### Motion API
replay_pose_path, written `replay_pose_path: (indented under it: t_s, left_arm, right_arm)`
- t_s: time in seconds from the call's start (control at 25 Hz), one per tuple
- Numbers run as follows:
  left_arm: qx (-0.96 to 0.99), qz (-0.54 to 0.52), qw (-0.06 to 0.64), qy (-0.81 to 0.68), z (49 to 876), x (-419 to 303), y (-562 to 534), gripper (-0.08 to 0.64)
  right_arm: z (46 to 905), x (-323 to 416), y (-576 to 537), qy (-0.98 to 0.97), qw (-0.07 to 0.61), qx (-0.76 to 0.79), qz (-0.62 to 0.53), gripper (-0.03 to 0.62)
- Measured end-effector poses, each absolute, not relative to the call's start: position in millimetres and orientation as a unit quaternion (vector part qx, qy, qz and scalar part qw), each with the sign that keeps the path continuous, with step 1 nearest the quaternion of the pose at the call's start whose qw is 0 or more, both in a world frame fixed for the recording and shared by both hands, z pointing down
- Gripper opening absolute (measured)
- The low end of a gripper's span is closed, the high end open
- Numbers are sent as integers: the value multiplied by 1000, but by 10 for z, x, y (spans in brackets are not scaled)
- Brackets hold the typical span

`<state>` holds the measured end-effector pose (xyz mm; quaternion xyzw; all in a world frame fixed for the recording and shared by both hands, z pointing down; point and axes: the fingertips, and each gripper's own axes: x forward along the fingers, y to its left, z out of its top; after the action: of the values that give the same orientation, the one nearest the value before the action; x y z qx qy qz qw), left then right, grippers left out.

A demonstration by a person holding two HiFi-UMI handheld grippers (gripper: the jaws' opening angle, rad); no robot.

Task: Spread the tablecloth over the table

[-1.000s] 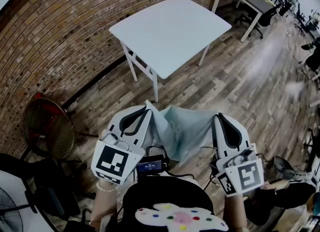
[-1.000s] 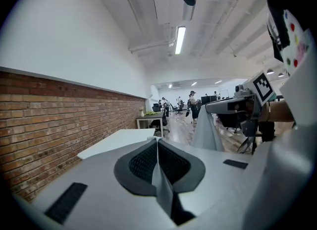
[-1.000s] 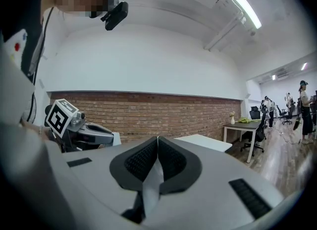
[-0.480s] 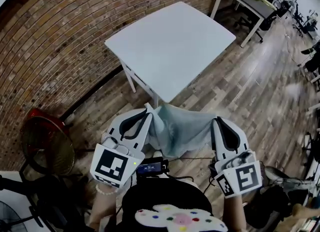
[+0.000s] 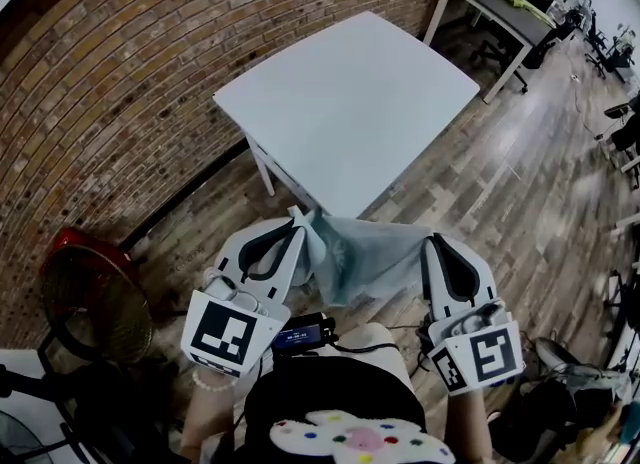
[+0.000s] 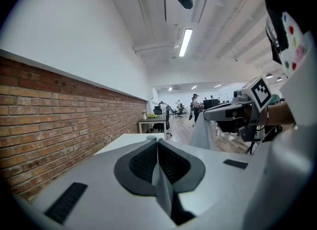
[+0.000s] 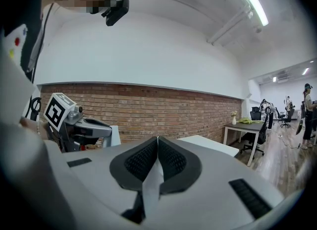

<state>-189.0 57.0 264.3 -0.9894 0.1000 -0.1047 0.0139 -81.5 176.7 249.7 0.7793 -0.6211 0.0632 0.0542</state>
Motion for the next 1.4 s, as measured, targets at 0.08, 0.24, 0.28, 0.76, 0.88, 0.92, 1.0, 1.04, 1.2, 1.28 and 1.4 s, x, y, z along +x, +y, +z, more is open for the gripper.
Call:
replay_pose_path:
  t_s: [0.08,0.24,0.28,0.76,0.88,0.92,1.0,1.04,1.2,1.28,1.4]
  left_arm:
    - [-989,-106,14,104,2650,-1927,522,15]
    - [-989,-104,18,107,2649,-1961,461,15]
    - [-989,-103,18,109,2649,-1972,444,15]
    - [-979,-134,39,148,2847,-2126,195,15]
    - [-974,-142,44,170,2870,-2239,54,15]
    - [-972,-146,43,179,2878,-2283,9,15]
    - [-967,-152,42,199,2887,-2377,-82,15]
    - [-965,-154,43,209,2891,-2427,-128,15]
    - [-952,-171,62,245,2944,-2619,-290,15]
    - [-945,-182,73,261,2973,-2713,-366,15]
    - [-934,-192,70,292,3035,-2915,-502,15]
  right_arm:
    - [2500,-818,1747,-619,53,781,63,35]
    - [2496,-814,1718,-618,53,782,60,35]
    - [2496,-818,1704,-617,55,782,60,35]
    - [2701,-283,1977,-572,89,813,64,35]
    - [2751,-64,2136,-548,83,829,72,35]
    - [2764,14,2197,-539,83,835,74,35]
    - [2787,168,2322,-520,83,847,77,35]
    - [2799,240,2380,-510,86,852,76,35]
    - [2849,485,2582,-473,122,870,70,35]
    - [2868,614,2684,-456,138,876,68,35]
    - [2916,793,2832,-431,159,886,69,35]
